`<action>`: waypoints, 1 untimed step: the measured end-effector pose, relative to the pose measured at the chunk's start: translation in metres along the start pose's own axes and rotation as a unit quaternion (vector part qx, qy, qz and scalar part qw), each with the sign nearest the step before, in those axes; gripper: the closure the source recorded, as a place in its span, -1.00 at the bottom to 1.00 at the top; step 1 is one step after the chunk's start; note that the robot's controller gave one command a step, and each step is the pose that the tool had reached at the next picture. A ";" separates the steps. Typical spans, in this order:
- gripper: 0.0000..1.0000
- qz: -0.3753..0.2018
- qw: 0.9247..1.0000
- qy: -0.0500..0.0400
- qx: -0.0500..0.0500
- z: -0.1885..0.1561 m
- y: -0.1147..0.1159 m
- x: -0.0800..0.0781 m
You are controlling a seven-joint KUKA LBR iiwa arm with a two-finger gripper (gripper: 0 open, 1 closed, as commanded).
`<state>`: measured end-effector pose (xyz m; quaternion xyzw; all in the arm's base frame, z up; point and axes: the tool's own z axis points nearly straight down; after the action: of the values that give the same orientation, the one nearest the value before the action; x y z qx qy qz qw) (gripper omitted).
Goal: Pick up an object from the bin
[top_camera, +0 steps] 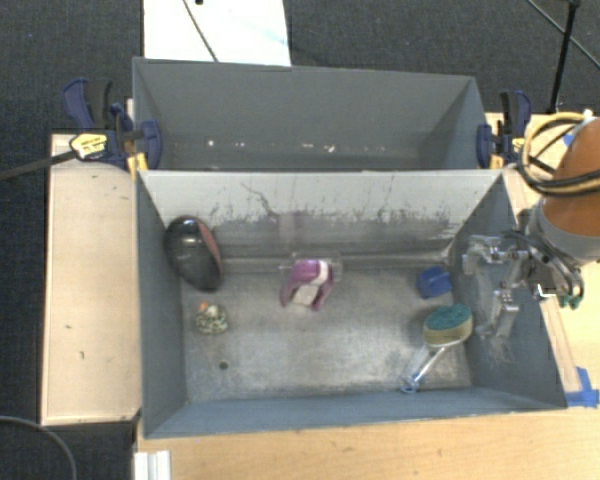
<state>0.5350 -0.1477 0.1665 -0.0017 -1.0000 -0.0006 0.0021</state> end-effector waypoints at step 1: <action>-1.00 -0.260 0.966 -0.005 0.002 0.095 0.018 0.041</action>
Offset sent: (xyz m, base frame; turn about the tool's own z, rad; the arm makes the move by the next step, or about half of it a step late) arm -0.0422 0.0181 -0.0953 -0.5252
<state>0.4940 -0.1291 0.0714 0.2584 -0.9660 0.0005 -0.0028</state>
